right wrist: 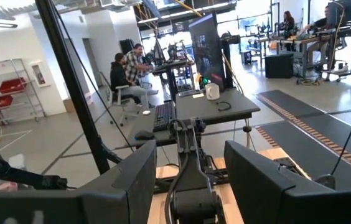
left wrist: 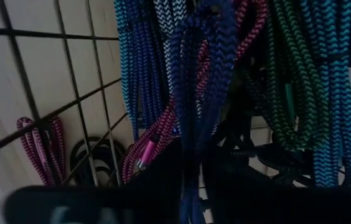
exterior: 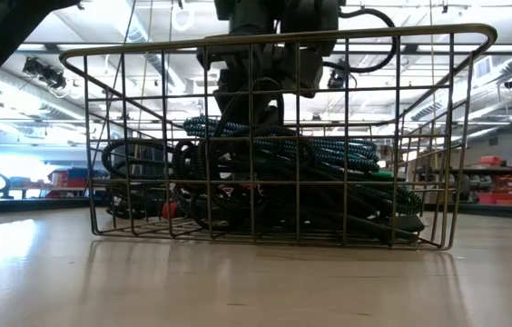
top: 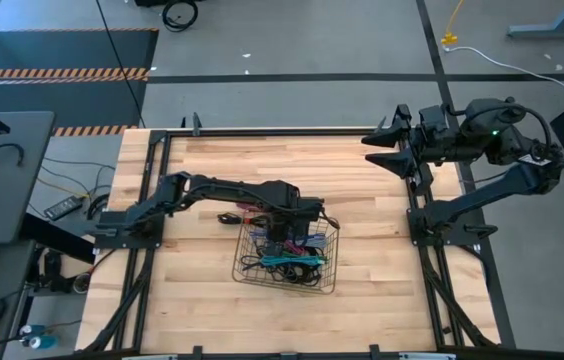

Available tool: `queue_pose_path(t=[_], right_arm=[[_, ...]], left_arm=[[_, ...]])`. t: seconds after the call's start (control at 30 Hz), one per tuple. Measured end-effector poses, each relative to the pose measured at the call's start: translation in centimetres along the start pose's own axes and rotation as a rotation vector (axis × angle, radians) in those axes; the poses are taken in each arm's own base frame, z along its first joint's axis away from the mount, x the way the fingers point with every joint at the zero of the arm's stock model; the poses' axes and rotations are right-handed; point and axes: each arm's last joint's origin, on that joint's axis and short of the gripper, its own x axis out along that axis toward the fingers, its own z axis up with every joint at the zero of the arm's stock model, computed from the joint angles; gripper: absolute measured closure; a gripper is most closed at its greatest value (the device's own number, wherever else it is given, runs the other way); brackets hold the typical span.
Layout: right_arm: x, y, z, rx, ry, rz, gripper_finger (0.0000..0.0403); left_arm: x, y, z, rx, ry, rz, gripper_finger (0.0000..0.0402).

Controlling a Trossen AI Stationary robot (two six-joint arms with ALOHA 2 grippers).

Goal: Pick and place USB-C Cables
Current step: Put the purple charger cable into the wire basket, then put the black charger cable into the wire basket

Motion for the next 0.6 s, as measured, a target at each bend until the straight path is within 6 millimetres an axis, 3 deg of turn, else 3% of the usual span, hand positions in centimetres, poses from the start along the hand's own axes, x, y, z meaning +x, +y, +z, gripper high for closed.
queue_pose_path(t=[0.17, 0.33, 0.47, 0.6], right_arm=[[0.0, 0.0, 0.0, 0.0, 0.0, 0.0, 0.0208], [0.0, 0.0, 0.0, 0.0, 0.0, 0.001, 0.0208], [0.0, 0.0, 0.0, 0.0, 0.002, 0.004, 0.0208], [0.0, 0.0, 0.0, 0.0, 0.002, 0.005, 0.0208]], left_arm=[[0.0, 0.0, 0.0, -0.006, -0.001, 0.001, 0.0267], [-0.7, 0.4, 0.0, -0.062, -0.007, -0.001, 0.0236], [-3.8, 1.2, 0.8, -0.1, -0.104, -0.002, 0.0233], [-9.0, 1.8, 1.3, -0.108, -0.248, 0.024, 0.0232]])
